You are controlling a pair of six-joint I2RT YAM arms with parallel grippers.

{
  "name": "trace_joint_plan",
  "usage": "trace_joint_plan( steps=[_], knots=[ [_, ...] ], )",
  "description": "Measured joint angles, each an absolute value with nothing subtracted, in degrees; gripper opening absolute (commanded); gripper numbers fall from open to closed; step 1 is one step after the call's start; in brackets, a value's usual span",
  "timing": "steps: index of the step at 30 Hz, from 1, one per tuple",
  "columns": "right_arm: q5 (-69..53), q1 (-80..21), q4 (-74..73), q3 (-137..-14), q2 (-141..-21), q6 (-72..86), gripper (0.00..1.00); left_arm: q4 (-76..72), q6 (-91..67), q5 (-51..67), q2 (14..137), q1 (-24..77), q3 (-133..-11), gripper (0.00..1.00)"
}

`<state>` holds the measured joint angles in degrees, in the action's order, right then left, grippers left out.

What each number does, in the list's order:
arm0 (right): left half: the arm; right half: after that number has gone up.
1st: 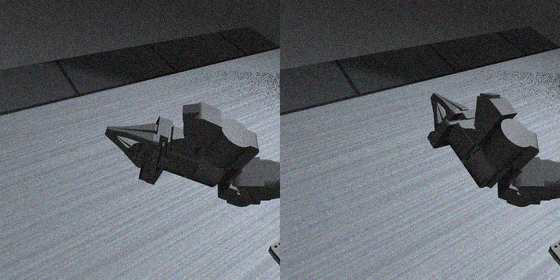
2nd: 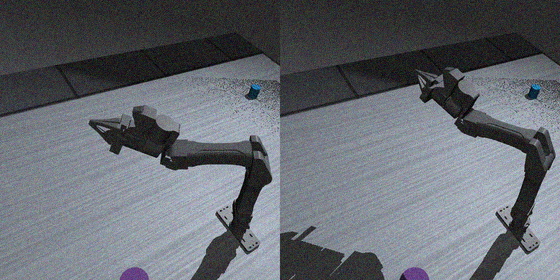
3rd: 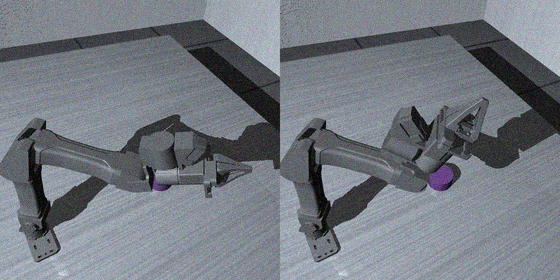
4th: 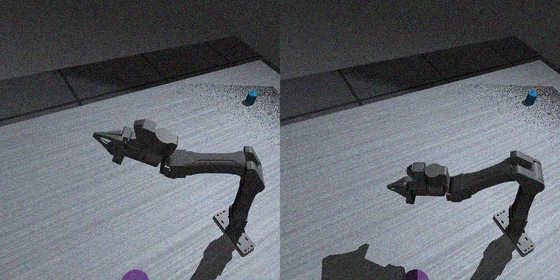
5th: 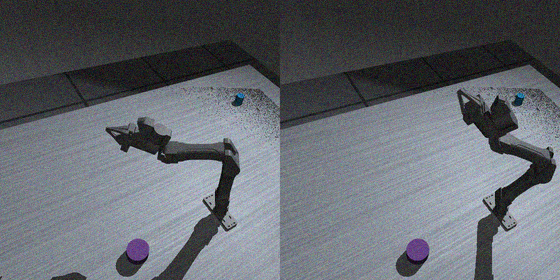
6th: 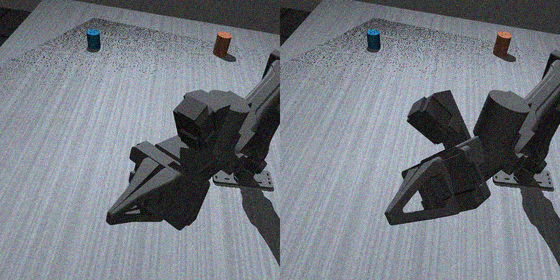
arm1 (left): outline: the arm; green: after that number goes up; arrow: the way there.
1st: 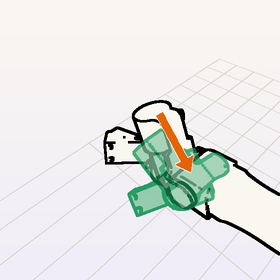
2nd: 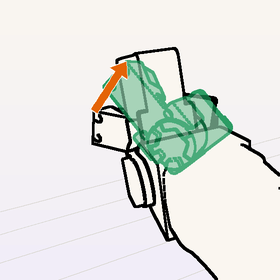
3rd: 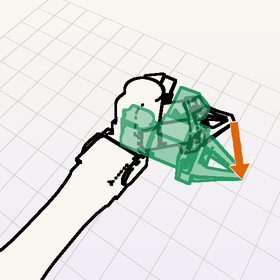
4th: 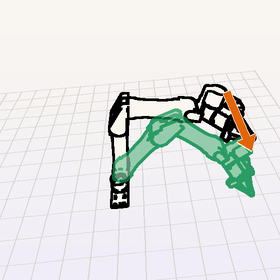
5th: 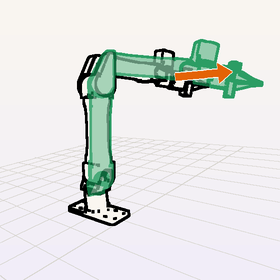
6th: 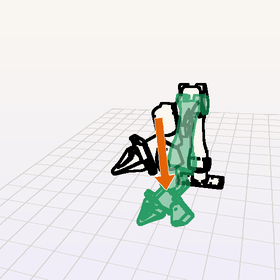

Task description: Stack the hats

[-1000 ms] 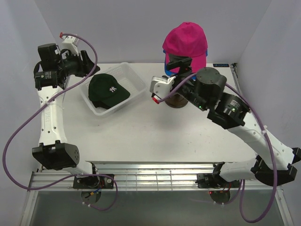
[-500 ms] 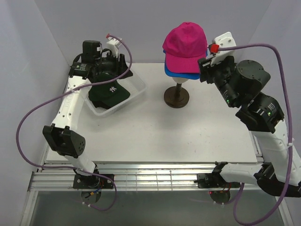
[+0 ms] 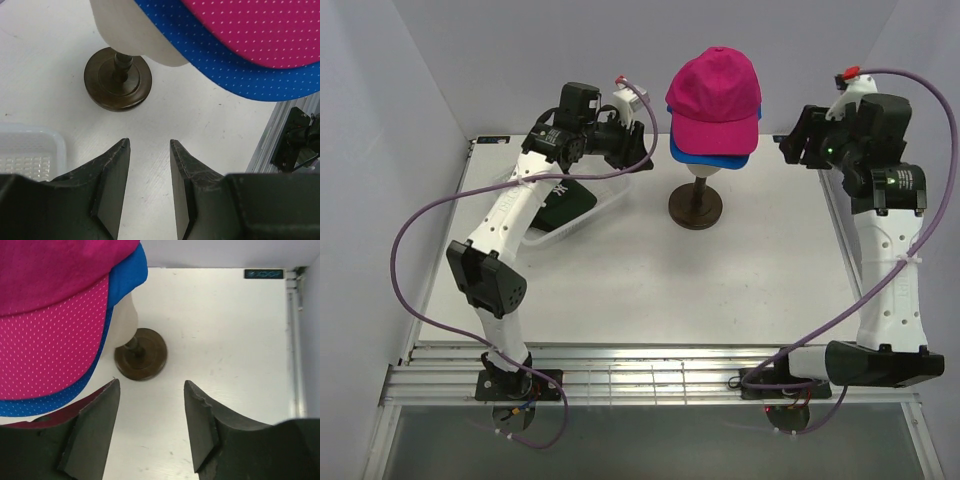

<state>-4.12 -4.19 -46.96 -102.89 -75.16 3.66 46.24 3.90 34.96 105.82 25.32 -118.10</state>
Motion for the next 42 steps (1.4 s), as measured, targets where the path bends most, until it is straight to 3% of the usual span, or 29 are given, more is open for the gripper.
trace_joint_plan(
  steps=[6, 13, 21, 30, 42],
  knots=[
    [-21.82, 7.05, -36.51, -93.8, -74.19, 15.9, 0.75, 45.21, 4.49, 35.0, 106.43, 26.39, -118.78, 0.49],
    [-33.15, 7.07, -17.54, -79.11, -70.32, 32.27, 0.64, 44.05, 4.21, 35.18, 106.45, 27.03, -118.91, 0.49],
    [-36.05, 7.11, -3.6, -74.02, -69.69, 42.85, 0.52, 43.24, 3.44, 35.46, 106.48, 28.58, -119.33, 0.49],
    [-35.88, 6.79, 1.93, -71.61, -69.63, 46.37, 0.6, 42.83, 2.85, 35.46, 106.85, 30.02, -120.57, 0.5],
    [-34.2, 3.73, 3.25, -71.02, -69.8, 47.88, 0.53, 42.54, 2.5, 35.33, 107.7, 30.63, -121.6, 0.5]
  ],
)
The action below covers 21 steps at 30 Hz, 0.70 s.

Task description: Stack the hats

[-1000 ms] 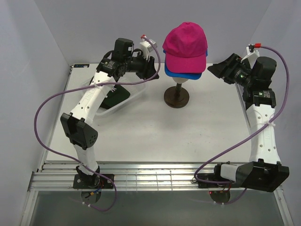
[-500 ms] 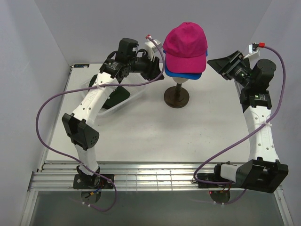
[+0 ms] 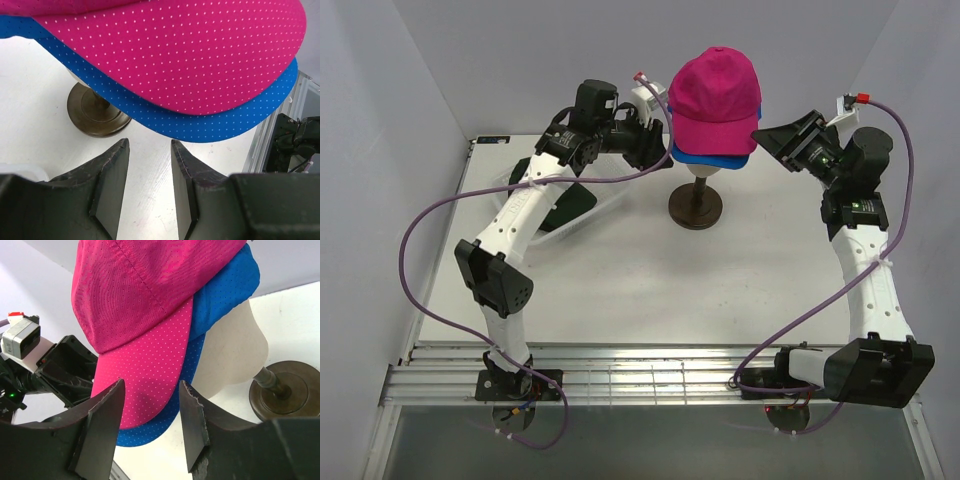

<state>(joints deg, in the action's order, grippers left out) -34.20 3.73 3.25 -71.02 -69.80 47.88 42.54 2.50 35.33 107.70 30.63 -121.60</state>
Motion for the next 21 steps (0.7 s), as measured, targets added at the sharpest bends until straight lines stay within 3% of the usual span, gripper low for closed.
trace_joint_plan(
  steps=[4, 7, 21],
  knots=[
    [-33.17, 3.33, 3.25, -71.02, -69.95, 47.9, 0.52, 42.35, 2.52, 35.29, 107.7, 30.7, -122.02, 0.5],
    [-32.73, 3.22, 3.2, -71.02, -70.08, 47.77, 0.44, 42.37, 2.52, 35.11, 107.77, 30.76, -122.06, 0.5],
    [-31.2, 2.28, 3.11, -69.93, -70.11, 47.86, 0.47, 42.46, 2.52, 34.76, 109.45, 31.27, -124.03, 0.5]
  ],
)
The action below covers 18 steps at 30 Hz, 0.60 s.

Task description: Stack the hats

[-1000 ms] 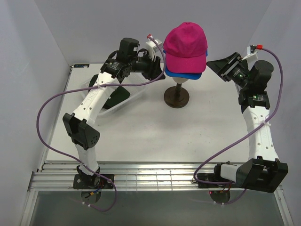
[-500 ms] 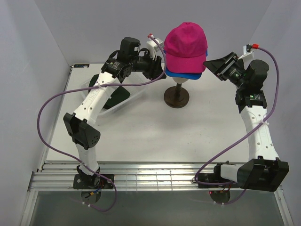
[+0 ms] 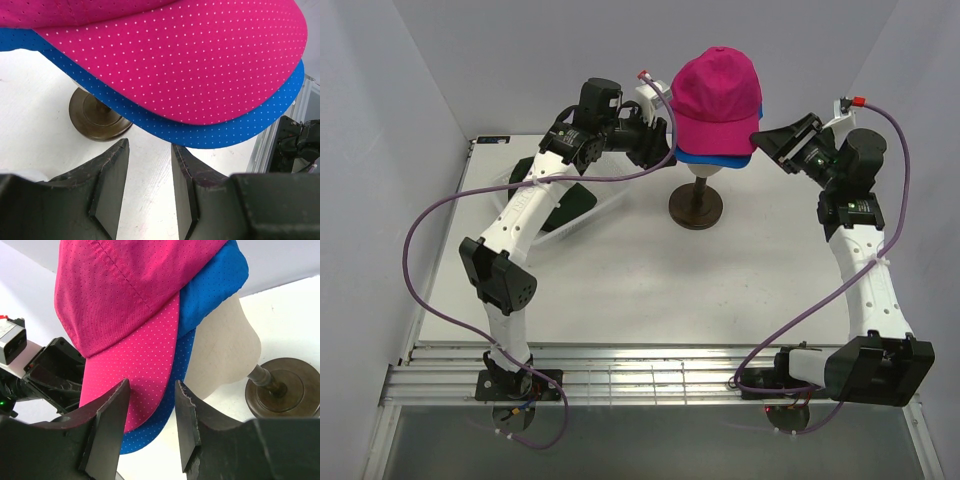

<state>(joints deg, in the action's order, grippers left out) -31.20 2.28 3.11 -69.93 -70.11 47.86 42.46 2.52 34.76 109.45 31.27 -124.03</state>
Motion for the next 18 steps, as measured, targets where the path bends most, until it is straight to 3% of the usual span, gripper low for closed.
trace_joint_plan(
  steps=[5, 18],
  knots=[
    [-29.76, 1.21, 2.94, -69.58, -69.95, 47.59, 0.31, 42.5, 2.55, 34.48, 109.45, 31.27, -124.03, 0.5],
    [-26.2, -2.76, 0.91, -67.51, -65.67, 47.37, 0.3, 42.85, 2.52, 34.26, 109.45, 31.35, -124.36, 0.5]
  ],
)
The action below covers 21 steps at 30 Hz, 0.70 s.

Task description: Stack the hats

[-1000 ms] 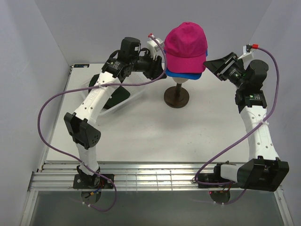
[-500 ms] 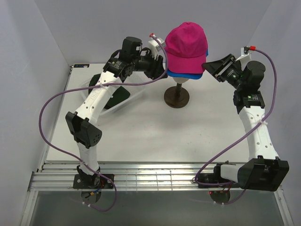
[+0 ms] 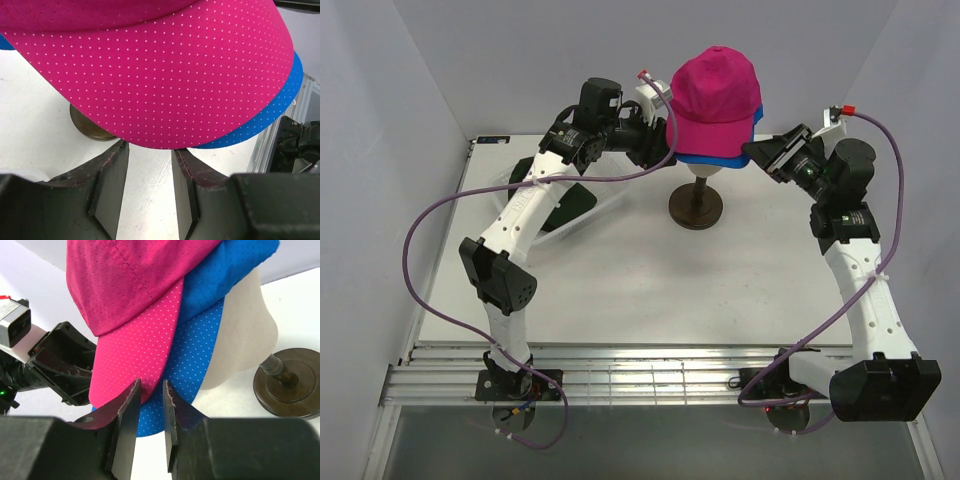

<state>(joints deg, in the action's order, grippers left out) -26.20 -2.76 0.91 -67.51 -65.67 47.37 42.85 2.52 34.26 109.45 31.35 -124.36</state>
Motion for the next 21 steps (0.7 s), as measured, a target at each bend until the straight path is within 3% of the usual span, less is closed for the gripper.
trace_joint_plan(
  steps=[10, 14, 16, 21],
  knots=[
    [-22.5, -2.07, -1.72, -66.61, -63.94, 44.91, 0.31, 42.81, 3.2, 33.06, 109.43, 31.38, -124.27, 0.51],
    [-21.1, -1.89, -8.38, -71.24, -65.54, 40.66, 0.5, 42.54, 3.92, 32.49, 108.84, 31.38, -122.89, 0.54],
    [-20.18, -1.89, -11.62, -76.16, -66.96, 37.63, 0.54, 42.39, 4.32, 32.29, 108.33, 31.38, -121.8, 0.54],
    [-18.63, -1.93, -16.45, -87.44, -68.34, 31.59, 0.55, 42.48, 4.93, 32.1, 107.26, 31.38, -120.36, 0.55]
  ],
)
